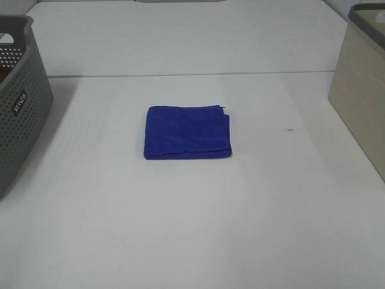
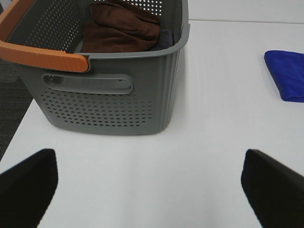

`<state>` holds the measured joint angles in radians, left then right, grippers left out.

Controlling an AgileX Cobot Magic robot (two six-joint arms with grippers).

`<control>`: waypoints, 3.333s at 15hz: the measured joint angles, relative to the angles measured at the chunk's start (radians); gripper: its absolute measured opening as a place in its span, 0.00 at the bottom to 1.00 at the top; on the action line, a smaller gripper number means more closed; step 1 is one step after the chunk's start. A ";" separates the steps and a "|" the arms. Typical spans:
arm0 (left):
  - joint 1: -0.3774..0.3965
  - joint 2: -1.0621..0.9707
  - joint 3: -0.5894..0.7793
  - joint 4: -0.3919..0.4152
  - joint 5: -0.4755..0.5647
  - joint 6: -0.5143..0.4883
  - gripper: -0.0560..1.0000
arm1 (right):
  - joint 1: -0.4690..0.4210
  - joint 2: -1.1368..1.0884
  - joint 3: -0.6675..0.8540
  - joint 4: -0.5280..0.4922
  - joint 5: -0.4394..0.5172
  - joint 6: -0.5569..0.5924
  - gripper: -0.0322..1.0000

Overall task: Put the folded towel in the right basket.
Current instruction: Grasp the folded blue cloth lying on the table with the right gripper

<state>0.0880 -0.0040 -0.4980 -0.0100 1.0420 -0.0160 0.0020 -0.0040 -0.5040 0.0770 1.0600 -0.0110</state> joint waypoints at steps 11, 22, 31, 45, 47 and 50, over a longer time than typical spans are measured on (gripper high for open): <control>0.000 0.000 0.000 0.000 0.000 0.000 0.97 | 0.000 0.000 0.000 0.004 0.000 0.000 0.97; 0.000 0.000 0.000 0.000 0.000 0.000 0.97 | 0.000 0.000 0.000 0.010 0.000 0.000 0.97; 0.000 0.000 0.000 0.000 0.000 0.000 0.97 | 0.000 0.000 0.000 0.010 0.000 0.000 0.97; 0.000 0.000 0.000 0.010 0.000 0.000 0.97 | 0.000 1.115 -0.775 0.152 0.148 -0.005 0.97; 0.000 0.000 0.000 0.010 0.000 0.000 0.97 | 0.061 1.321 -0.862 0.277 0.124 -0.021 0.97; 0.000 0.000 0.000 0.010 0.000 0.000 0.97 | 0.236 1.604 -0.954 0.343 0.013 -0.022 0.97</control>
<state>0.0880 -0.0040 -0.4980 0.0000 1.0420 -0.0160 0.2380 1.6000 -1.4580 0.4200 1.0730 -0.0330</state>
